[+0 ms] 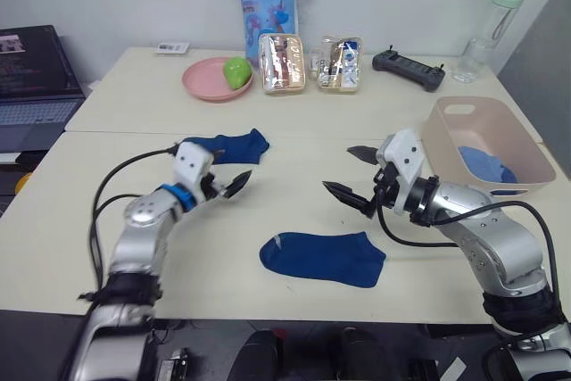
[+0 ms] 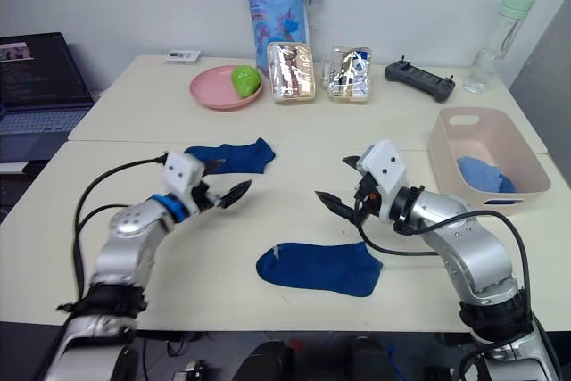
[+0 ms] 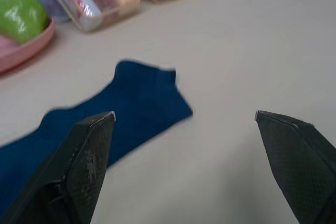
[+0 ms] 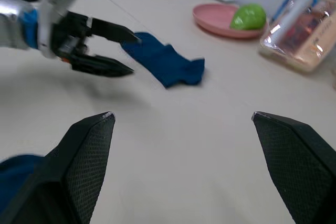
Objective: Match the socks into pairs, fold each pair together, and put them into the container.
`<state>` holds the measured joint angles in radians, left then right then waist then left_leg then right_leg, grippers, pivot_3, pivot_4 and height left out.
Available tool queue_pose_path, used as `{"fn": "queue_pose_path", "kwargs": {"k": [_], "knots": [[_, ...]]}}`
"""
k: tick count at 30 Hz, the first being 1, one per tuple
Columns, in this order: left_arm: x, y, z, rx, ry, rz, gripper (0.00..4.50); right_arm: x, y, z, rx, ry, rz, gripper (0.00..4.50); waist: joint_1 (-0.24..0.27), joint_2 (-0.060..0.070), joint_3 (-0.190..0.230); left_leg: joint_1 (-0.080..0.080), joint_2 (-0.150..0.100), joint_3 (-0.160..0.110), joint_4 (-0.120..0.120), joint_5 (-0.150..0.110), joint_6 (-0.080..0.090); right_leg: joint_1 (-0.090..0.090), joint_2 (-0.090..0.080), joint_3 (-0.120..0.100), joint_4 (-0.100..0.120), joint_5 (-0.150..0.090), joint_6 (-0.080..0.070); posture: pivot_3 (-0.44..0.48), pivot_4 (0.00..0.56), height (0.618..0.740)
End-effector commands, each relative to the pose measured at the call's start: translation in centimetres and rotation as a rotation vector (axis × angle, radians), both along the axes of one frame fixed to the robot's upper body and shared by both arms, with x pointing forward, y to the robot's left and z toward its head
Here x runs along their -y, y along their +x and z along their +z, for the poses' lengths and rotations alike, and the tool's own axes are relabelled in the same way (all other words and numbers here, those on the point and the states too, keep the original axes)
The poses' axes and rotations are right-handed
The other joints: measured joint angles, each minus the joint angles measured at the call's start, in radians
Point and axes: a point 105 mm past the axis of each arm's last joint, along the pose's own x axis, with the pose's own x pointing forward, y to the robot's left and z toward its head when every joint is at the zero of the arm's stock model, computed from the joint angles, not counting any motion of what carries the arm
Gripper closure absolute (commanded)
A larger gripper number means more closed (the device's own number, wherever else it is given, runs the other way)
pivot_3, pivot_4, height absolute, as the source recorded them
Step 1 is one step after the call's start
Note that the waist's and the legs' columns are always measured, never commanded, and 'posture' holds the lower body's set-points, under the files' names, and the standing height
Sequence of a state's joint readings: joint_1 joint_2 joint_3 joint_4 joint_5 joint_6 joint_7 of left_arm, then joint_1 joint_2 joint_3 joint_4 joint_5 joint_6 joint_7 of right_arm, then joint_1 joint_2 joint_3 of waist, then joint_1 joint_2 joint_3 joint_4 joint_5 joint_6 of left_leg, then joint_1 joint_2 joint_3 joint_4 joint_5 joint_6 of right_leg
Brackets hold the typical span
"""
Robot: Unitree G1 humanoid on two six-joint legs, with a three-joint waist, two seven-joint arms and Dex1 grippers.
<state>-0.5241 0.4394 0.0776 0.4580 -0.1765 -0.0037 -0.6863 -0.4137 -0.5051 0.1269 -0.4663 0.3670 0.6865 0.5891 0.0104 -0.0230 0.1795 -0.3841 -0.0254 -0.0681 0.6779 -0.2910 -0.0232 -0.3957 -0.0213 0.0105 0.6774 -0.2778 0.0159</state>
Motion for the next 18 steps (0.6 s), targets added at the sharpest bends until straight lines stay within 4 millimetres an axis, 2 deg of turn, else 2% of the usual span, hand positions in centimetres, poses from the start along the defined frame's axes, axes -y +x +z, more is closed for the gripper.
{"fn": "queue_pose_path", "kwargs": {"k": [1, 7, 10, 12, 15, 18], "knots": [[0.4, 1.6, -1.0, -0.026, 0.05, 0.039, 0.04, 0.2, 0.1, 0.3, 0.035, -0.019, -0.021, 0.0, -0.003, 0.0, 0.0, 0.0, 0.0, 0.001, 0.0, 0.0, 0.0, -0.001, 0.0, 0.001, 0.0, 0.0, 0.0, 0.0, 0.15, 0.74], [0.3, 3.4, -2.6, -0.076, 0.14, 0.104, 0.04, 0.3, -0.2, 0.4, 0.042, -0.017, -0.029, 0.0, -0.013, 0.0, 0.0, -0.006, 0.001, 0.003, 0.0, 0.0, 0.0, -0.01, 0.001, 0.002, 0.005, 0.0, 0.0, 0.0, 0.15, 0.74], [0.4, 3.5, -2.4, -0.078, 0.12, 0.092, 0.58, 0.6, -0.4, 0.0, 0.043, -0.036, -0.043, 0.0, -0.014, 0.0, 0.0, -0.006, 0.001, 0.003, 0.0, 0.0, 0.0, -0.01, 0.001, 0.002, 0.005, 0.001, 0.0, 0.0, 0.15, 0.74], [0.2, 3.7, -2.3, -0.085, 0.089, 0.103, 1.27, 0.7, -0.4, 0.0, 0.041, -0.029, -0.05, 0.0, -0.014, 0.0, 0.0, -0.006, 0.001, 0.003, 0.001, 0.0, 0.0, -0.01, 0.001, 0.002, 0.005, 0.001, 0.0, 0.0, 0.15, 0.74], [-0.1, 3.6, -2.5, -0.094, 0.084, 0.109, 2.0, 0.7, -0.5, 0.0, 0.04, -0.025, -0.054, 0.0, -0.017, 0.0, 0.0, -0.006, 0.001, 0.003, 0.001, 0.0, 0.0, -0.01, 0.001, 0.002, 0.005, 0.001, 0.0, 0.0, 0.15, 0.74], [-0.8, 3.7, -2.2, -0.076, 0.103, 0.135, 2.92, 0.7, -0.6, -0.1, 0.039, -0.03, -0.054, 0.0, -0.018, 0.0, 0.0, -0.006, 0.001, 0.003, 0.001, 0.0, 0.0, -0.01, 0.001, 0.002, 0.005, 0.001, 0.0, 0.0, 0.15, 0.74]]}}
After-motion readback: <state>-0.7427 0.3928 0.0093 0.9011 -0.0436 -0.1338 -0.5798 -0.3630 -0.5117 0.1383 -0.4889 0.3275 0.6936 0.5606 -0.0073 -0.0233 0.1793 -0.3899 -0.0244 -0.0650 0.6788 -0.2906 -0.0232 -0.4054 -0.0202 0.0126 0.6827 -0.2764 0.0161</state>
